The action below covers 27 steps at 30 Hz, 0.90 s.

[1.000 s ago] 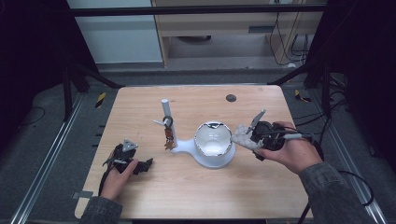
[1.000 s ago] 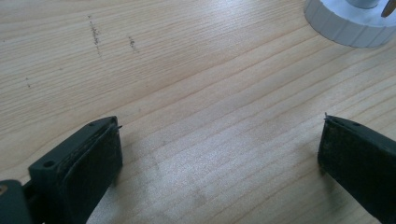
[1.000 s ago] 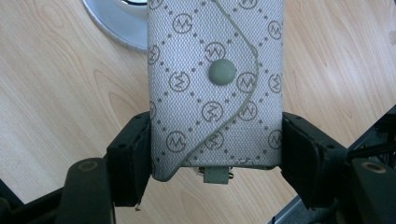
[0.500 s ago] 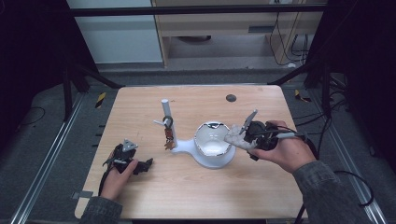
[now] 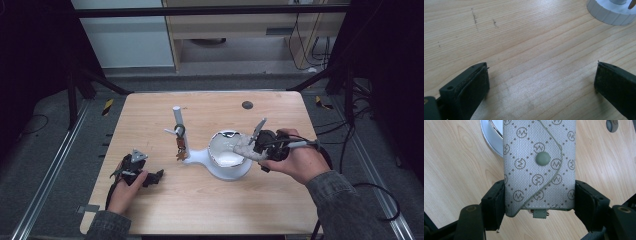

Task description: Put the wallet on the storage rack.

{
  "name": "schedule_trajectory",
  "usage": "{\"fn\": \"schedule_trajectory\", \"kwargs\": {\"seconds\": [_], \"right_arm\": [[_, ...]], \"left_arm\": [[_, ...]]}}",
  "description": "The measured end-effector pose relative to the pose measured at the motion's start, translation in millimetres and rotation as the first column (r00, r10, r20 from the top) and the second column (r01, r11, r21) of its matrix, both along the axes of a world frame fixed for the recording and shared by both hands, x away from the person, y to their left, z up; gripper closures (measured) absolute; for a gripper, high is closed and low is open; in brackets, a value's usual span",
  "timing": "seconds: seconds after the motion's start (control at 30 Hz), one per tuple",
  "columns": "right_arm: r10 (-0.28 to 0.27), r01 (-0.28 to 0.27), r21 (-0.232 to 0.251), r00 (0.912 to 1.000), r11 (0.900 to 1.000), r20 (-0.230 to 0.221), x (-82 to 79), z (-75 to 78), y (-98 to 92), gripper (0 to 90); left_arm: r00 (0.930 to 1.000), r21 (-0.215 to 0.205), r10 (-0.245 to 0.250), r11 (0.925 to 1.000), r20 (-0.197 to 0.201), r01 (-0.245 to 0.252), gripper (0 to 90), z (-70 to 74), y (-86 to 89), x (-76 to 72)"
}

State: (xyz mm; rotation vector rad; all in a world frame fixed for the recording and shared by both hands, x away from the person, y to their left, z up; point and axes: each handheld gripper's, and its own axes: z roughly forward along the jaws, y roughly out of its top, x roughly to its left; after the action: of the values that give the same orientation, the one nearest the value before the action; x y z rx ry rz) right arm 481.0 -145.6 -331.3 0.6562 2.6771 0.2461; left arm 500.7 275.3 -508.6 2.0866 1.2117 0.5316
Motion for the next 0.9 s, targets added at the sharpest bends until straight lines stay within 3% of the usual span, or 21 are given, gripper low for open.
{"fn": "schedule_trajectory", "kwargs": {"seconds": [0.37,0.9], "right_arm": [[0.020,-0.021,-0.010,0.9997,1.000,-0.013,1.6,-3.8,12.1,31.4],[0.055,-0.057,-0.062,0.9981,0.996,-0.028,10.4,-16.4,36.3,31.3]], "left_arm": [[1.0000,0.000,0.000,1.0000,0.000,0.000,0.0,0.0,0.0,0.0],[1.0000,0.000,0.000,1.0000,0.000,0.000,0.0,-0.1,0.0,0.0]]}}
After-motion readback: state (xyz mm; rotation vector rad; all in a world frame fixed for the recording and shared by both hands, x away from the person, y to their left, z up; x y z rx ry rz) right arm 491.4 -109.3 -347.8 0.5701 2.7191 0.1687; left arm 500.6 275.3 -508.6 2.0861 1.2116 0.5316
